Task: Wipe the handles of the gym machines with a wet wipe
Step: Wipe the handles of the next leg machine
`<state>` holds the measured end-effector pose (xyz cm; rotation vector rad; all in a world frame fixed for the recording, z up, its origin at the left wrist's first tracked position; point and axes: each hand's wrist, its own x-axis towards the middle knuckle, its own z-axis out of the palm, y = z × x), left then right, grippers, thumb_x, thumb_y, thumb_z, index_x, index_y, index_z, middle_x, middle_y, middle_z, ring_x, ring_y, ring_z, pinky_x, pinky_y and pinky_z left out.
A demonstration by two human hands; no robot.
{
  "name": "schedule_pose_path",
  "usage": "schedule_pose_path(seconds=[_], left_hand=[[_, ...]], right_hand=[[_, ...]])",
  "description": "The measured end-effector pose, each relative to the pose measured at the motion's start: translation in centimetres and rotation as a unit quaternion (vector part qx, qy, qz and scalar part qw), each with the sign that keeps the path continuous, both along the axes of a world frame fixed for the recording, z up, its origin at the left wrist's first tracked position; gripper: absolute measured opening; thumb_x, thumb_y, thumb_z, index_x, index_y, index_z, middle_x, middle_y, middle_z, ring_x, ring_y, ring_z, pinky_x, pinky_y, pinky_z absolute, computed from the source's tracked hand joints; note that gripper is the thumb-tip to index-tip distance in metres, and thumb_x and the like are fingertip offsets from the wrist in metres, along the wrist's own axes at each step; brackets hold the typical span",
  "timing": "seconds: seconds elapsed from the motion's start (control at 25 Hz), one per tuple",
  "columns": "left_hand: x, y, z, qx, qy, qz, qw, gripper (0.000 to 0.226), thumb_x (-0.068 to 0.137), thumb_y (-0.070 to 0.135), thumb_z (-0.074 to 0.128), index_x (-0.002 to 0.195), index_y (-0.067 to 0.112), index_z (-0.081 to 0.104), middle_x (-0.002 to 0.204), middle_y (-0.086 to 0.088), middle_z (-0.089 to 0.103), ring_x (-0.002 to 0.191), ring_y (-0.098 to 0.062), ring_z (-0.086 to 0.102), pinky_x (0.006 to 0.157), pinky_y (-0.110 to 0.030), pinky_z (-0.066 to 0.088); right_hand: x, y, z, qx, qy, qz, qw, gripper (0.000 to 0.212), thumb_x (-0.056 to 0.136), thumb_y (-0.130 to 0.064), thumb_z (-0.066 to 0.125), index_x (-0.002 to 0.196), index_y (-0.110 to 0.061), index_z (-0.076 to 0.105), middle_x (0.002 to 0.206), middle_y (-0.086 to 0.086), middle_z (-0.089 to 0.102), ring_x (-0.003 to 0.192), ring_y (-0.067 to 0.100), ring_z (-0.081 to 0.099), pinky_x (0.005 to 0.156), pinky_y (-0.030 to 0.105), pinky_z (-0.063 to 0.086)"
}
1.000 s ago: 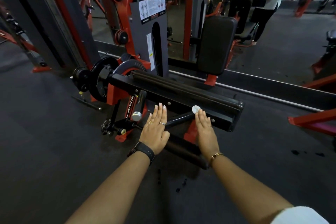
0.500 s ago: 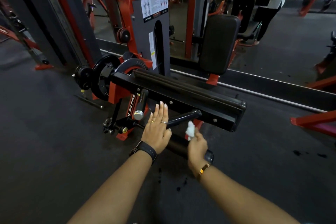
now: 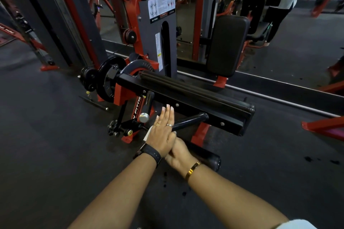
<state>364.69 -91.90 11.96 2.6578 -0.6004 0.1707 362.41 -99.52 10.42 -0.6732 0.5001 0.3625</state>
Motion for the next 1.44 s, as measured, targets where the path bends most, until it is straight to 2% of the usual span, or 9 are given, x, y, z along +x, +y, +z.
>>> schedule_pose_path(seconds=[0.16,0.32,0.44,0.68,0.84,1.04,1.16,1.28,1.44], left_hand=[[0.0,0.1,0.4,-0.005,0.009,-0.007,1.0,0.076,0.08,0.02,0.024,0.143,0.018,-0.018,0.152,0.002,-0.023,0.143,-0.013,-0.021,0.119,-0.03,-0.008],[-0.2,-0.1,0.5,-0.026,0.023,0.002,0.999,0.076,0.079,0.019,0.024,0.142,0.018,-0.019,0.15,0.004,-0.024,0.143,-0.012,-0.021,0.119,-0.03,-0.004],[-0.4,-0.1,0.7,-0.047,0.032,-0.001,0.998,0.076,0.077,0.018,0.023,0.141,0.018,-0.018,0.15,0.006,-0.022,0.143,-0.01,-0.019,0.12,-0.031,0.0],[-0.3,-0.2,1.0,-0.084,0.067,0.016,0.994,0.068,0.097,0.011,0.034,0.15,0.014,-0.008,0.153,0.006,-0.015,0.14,-0.005,-0.017,0.12,-0.038,0.003],[-0.3,-0.5,1.1,-0.23,0.144,0.049,0.961,0.062,0.097,0.032,0.026,0.149,0.033,-0.008,0.16,0.0,0.007,0.147,-0.015,0.001,0.12,-0.04,0.005],[-0.1,-1.7,1.5,-0.293,0.109,0.06,0.948,0.062,0.096,0.04,0.029,0.151,0.03,0.003,0.154,0.003,0.029,0.145,-0.014,0.018,0.121,-0.037,0.006],[0.1,-3.4,3.5,-0.42,0.15,0.065,0.892,0.054,0.099,0.03,0.045,0.148,0.03,0.024,0.145,0.003,0.044,0.135,-0.012,0.038,0.115,-0.035,0.026],[-0.2,-4.7,5.6,-0.53,0.245,0.044,0.811,0.036,0.094,0.014,0.057,0.13,0.012,0.055,0.113,-0.001,0.067,0.102,-0.011,0.063,0.091,-0.023,0.05],[-0.1,-5.8,6.1,-0.623,0.316,0.076,0.712,0.031,0.091,0.014,0.062,0.12,0.004,0.062,0.112,-0.017,0.069,0.1,-0.026,0.067,0.078,-0.029,0.058]], right_hand=[[0.3,-1.6,0.9,0.039,0.015,-0.032,0.999,0.032,0.095,0.002,0.032,0.11,0.0,0.06,0.098,0.017,0.067,0.097,0.027,0.064,0.065,0.035,0.06],[0.6,-4.3,1.9,0.029,0.068,-0.06,0.995,0.046,0.087,0.01,0.019,0.125,0.013,0.045,0.116,0.029,0.056,0.124,0.038,0.049,0.092,0.046,0.05],[0.7,-5.7,2.5,-0.009,0.08,-0.092,0.993,0.048,0.086,0.009,0.022,0.131,0.013,0.039,0.129,0.032,0.05,0.119,0.041,0.053,0.101,0.047,0.044],[1.6,-8.3,4.7,-0.113,0.02,-0.101,0.988,0.04,0.082,0.011,0.029,0.113,0.001,0.054,0.105,0.022,0.062,0.091,0.033,0.064,0.062,0.04,0.056],[2.2,-9.6,6.2,-0.206,-0.041,-0.02,0.977,0.039,0.075,0.011,0.036,0.107,0.006,0.058,0.098,0.023,0.067,0.085,0.033,0.067,0.07,0.036,0.056],[2.6,-9.6,7.2,-0.29,-0.094,0.001,0.952,0.021,0.085,0.007,0.051,0.1,-0.005,0.059,0.101,0.018,0.065,0.091,0.029,0.064,0.079,0.04,0.055],[2.7,-9.6,7.9,-0.291,-0.105,0.001,0.951,0.012,0.086,-0.003,0.061,0.098,-0.007,0.062,0.102,0.016,0.067,0.094,0.029,0.065,0.082,0.043,0.056],[2.5,-10.0,8.6,-0.267,-0.119,-0.024,0.956,0.008,0.086,-0.008,0.065,0.094,-0.009,0.064,0.096,0.015,0.068,0.086,0.027,0.066,0.072,0.039,0.057],[2.0,-10.9,9.2,-0.252,-0.127,-0.061,0.957,0.018,0.086,-0.008,0.066,0.103,-0.004,0.065,0.102,0.015,0.068,0.091,0.027,0.066,0.077,0.041,0.058]])
